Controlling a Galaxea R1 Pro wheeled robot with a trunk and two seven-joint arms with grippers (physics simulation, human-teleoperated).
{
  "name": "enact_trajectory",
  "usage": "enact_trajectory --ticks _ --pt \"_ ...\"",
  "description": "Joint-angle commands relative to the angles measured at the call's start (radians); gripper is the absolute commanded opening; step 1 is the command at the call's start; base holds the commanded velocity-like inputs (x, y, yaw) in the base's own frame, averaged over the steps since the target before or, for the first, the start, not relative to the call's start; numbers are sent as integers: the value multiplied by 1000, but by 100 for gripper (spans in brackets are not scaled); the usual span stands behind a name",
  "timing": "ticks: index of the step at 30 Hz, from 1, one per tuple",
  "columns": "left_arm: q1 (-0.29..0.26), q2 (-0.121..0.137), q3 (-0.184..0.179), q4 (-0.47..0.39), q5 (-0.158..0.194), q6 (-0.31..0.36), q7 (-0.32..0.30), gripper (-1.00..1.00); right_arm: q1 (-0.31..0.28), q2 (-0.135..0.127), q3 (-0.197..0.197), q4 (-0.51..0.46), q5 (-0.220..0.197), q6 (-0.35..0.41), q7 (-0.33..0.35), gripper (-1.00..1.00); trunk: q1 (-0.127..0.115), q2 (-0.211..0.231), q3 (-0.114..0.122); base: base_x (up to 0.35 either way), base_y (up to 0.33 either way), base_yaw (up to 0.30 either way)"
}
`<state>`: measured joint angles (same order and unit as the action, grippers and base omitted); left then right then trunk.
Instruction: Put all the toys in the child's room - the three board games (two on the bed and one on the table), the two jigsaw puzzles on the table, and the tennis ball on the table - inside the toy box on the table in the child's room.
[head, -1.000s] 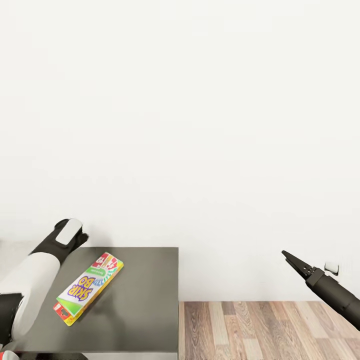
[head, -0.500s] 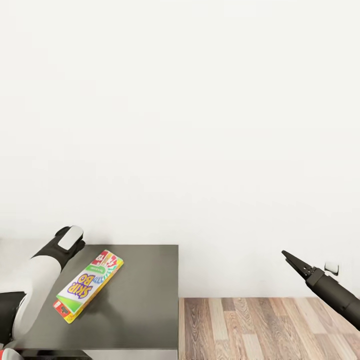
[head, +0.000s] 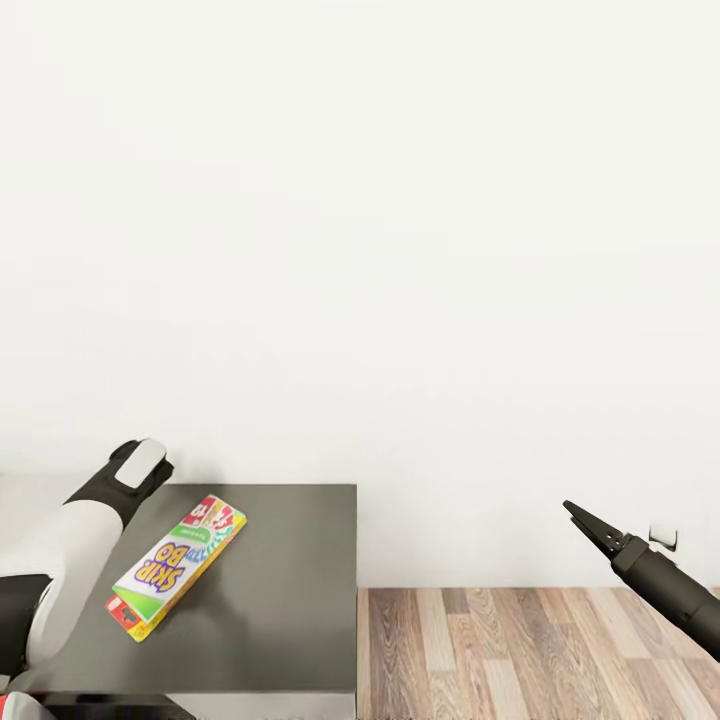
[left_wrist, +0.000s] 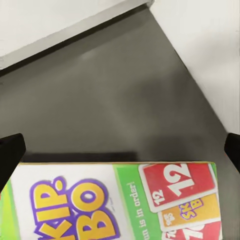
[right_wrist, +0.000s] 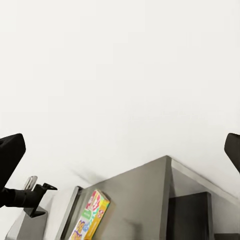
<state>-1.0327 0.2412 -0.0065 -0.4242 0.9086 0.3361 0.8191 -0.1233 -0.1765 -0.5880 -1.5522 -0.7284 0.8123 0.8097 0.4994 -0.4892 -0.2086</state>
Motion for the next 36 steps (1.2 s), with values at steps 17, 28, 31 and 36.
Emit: enact_trajectory --ticks 17,28,31,36 --pt "-1 1 -4 3 -26 -92 2 100 -1 -1 -1 0 -2 5 3 100 0 -2 -26 0 0 0" --pt "-1 1 -13 8 -26 -100 1 100 -1 -1 -1 0 -2 4 3 100 0 -2 -41 0 0 0" --pt "-1 1 -13 8 -25 -100 0 100 -1 -1 -1 0 -2 3 3 100 0 -2 -46 0 0 0" --pt "-1 1 -13 9 -25 -100 1 100 -1 0 -1 0 -2 2 3 100 0 -2 -53 0 0 0"
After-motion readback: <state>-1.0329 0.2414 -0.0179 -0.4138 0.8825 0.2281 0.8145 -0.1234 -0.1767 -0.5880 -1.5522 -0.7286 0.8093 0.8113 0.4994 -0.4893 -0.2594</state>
